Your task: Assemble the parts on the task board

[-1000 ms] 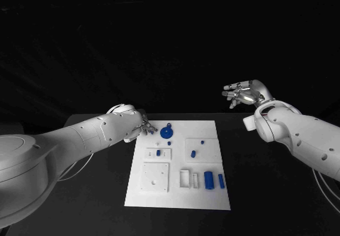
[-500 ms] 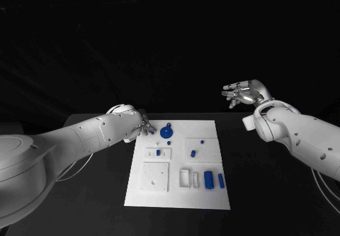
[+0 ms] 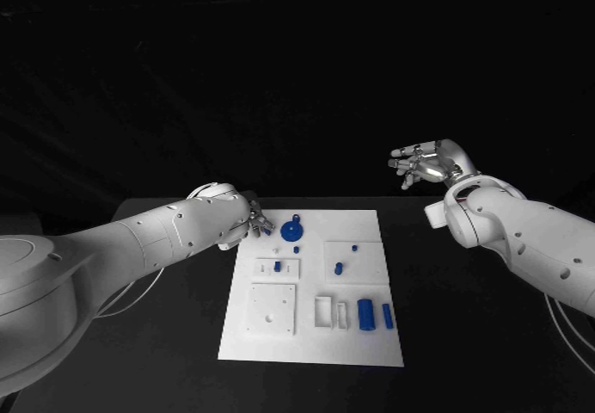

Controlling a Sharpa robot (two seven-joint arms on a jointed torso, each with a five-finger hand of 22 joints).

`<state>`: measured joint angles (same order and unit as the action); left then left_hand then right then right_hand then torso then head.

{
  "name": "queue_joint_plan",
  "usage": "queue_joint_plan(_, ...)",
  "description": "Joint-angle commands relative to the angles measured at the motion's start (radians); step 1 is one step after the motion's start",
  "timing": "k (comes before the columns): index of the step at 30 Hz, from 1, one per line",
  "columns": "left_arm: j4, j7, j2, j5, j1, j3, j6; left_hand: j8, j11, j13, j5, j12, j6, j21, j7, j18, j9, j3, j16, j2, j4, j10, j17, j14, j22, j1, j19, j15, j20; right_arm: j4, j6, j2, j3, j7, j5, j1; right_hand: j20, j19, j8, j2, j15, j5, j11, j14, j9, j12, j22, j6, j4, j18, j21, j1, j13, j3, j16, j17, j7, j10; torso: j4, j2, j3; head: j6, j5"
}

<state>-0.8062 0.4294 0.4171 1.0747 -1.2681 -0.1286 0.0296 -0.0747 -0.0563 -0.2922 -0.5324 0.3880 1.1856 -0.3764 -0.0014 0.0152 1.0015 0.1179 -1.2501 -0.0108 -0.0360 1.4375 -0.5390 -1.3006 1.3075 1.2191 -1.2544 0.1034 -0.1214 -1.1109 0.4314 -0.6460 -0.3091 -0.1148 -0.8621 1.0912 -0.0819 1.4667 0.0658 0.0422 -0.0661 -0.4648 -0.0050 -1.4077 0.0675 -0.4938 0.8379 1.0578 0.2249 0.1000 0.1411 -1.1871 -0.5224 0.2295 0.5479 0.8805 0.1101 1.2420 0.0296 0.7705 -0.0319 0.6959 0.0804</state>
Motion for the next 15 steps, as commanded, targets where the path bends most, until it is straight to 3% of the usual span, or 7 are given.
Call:
queue_joint_plan(1, -0.018, -0.016, 0.007, -0.032, -0.003, 0.001, 0.025, 0.002, -0.004, -0.001, -0.013, 0.001, -0.001, -0.01, -0.003, -0.001, 0.059, 0.047, -0.005, -0.018, 0.032, 0.007, -0.002, -0.002, 0.021, 0.023, 0.0, 0.008, -0.009, 0.001, -0.009, 0.001, -0.001, -0.002, -0.001, 0.0, -0.002, 0.025, -0.003, 0.009, 0.002, -0.003, 0.002, -0.005, -0.001, 0.003, -0.002, -0.008, -0.006, -0.007, 0.006, -0.004, 0.002, 0.002, -0.003, 0.001, 0.002, -0.002, 0.0006, 0.0, 0.0, 0.001, 0.001)
queue_joint_plan(8, -0.094, -0.011, 0.055, -0.068, -0.01, 0.004, 0.076, 0.005, -0.006, -0.003, -0.02, 0.003, 0.006, -0.024, -0.005, 0.002, 0.076, 0.081, -0.008, -0.015, 0.06, 0.013, -0.007, -0.006, 0.02, 0.003, 0.001, 0.009, -0.01, 0.0, -0.011, -0.003, 0.0, -0.001, -0.001, 0.0, -0.002, 0.025, -0.003, 0.009, 0.002, -0.003, 0.002, -0.005, -0.001, 0.003, -0.002, -0.008, -0.006, -0.007, 0.006, -0.004, 0.002, 0.002, -0.003, 0.001, 0.002, -0.002, -0.0014, -0.002, -0.0016, 0.005, 0.001)
queue_joint_plan(15, -0.251, -0.015, 0.145, -0.086, -0.014, 0.003, 0.184, 0.007, -0.008, -0.004, -0.034, 0.004, 0.014, -0.031, -0.006, 0.003, 0.075, 0.092, -0.009, -0.011, 0.075, 0.02, -0.01, -0.012, 0.02, -0.001, -0.002, 0.012, -0.013, -0.01, -0.01, -0.018, 0.0, 0.001, -0.001, 0.0, -0.002, 0.025, -0.003, 0.01, 0.002, -0.003, 0.002, -0.005, -0.001, 0.003, -0.002, -0.008, -0.007, -0.007, 0.007, -0.002, 0.002, 0.003, -0.003, 0.001, 0.002, -0.002, -0.0099, -0.006, -0.0029, 0.011, 0.001)
